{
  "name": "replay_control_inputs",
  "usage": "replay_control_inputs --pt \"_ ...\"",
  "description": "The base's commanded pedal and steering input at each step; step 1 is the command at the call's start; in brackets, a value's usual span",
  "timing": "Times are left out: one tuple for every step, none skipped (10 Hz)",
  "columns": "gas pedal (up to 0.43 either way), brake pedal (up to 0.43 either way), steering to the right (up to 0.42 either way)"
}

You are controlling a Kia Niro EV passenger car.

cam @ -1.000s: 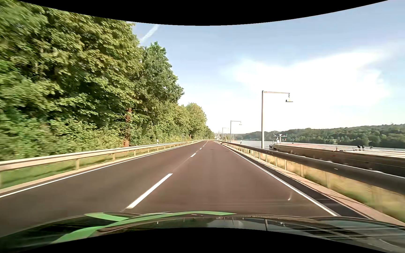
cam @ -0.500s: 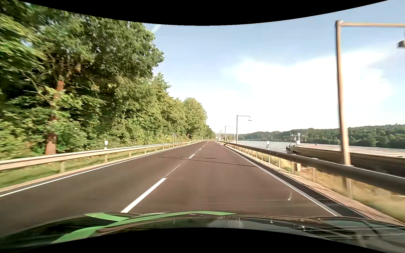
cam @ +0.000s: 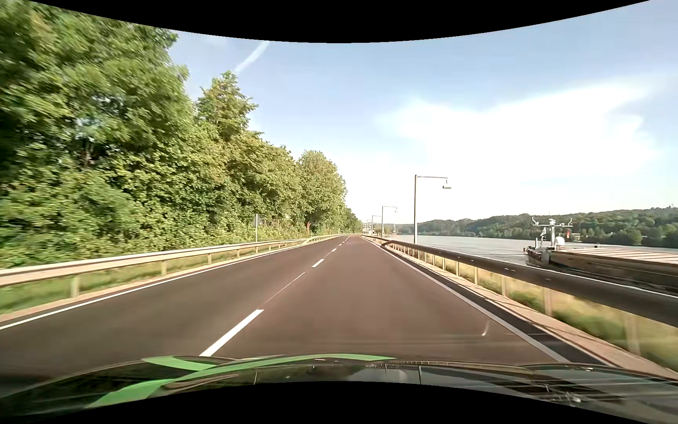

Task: Follow the waypoints while adhering to traffic rules and regulations

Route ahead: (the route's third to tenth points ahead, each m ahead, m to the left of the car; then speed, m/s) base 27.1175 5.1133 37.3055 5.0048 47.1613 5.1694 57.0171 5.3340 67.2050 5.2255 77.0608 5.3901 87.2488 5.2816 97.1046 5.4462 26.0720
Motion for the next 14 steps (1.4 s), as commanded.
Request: replay_control_inputs --pt "0.197 0.000 -0.003" --pt "0.197 0.000 -0.003" --pt "0.197 0.000 -0.004" --pt "0.197 0.000 -0.003" --pt "0.197 0.000 -0.004" --pt "0.197 0.000 -0.004" --pt "0.197 0.000 -0.004" --pt "0.197 0.000 -0.004" --pt "0.209 0.000 -0.004" --pt "0.228 0.000 -0.004" --pt "0.240 0.000 -0.004" --pt "0.248 0.000 -0.004" --pt "0.260 0.000 -0.004" --pt "0.268 0.000 -0.003"
